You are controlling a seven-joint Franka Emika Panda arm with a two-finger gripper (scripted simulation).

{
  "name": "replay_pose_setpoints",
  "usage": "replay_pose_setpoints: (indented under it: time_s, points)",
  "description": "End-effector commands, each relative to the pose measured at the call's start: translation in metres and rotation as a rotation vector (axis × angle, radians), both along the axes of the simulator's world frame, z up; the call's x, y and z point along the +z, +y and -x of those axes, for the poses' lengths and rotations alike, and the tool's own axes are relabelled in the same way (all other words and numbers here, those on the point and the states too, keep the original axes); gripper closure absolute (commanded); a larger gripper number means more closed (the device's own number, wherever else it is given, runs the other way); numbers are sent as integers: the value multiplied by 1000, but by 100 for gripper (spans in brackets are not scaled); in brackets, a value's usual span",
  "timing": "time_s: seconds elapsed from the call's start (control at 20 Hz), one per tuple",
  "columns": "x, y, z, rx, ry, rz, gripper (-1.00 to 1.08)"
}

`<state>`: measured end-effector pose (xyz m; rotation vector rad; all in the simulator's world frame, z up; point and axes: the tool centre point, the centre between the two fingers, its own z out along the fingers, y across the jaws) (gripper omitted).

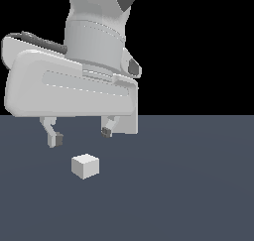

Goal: Plug the charger into the wall socket.

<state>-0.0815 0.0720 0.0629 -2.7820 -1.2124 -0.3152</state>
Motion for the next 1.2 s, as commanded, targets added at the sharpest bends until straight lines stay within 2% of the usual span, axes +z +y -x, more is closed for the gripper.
replay_pose_setpoints:
  time_s: [0.0, 0.45, 1.15]
  points:
    - [-1, 0, 0, 7, -2, -1, -92]
    - [-5, 0, 0, 5, -1, 0, -92]
    - [-50, 0, 1, 5, -1, 1, -92]
